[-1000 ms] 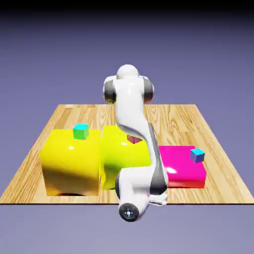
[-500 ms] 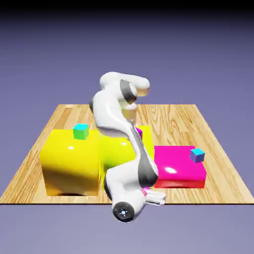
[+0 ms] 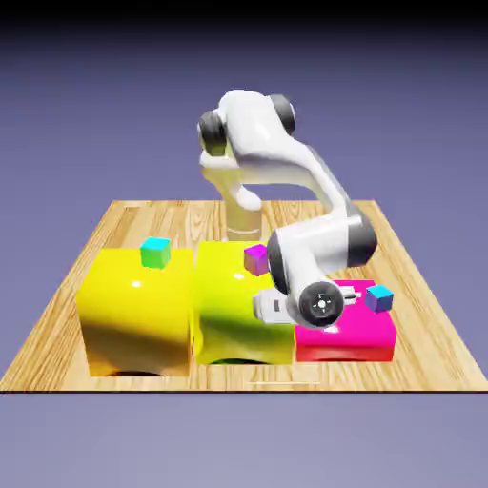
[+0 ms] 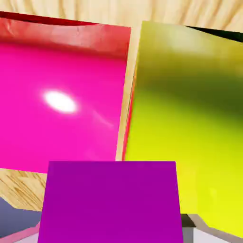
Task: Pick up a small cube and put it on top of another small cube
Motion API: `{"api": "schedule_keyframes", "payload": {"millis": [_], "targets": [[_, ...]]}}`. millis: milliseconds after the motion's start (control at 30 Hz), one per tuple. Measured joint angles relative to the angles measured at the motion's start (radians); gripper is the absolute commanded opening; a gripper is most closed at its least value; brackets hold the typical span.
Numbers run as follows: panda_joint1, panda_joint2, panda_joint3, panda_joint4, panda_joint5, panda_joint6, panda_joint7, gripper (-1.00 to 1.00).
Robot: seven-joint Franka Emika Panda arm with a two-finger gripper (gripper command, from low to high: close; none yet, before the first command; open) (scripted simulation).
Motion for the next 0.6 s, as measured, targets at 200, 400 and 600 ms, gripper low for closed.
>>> {"api": "schedule_keyframes", "payload": {"millis": [200,400,600], "targets": [[0.01,-0.181,-0.213,-0.176,0.215,-0.047,0.136,-1.0],[0.018,-0.345,-0.403,-0.33,0.397,-0.09,0.249,-1.0],[0.043,-0.406,-0.39,-0.511,0.399,0.034,0.232,-1.0]]}}
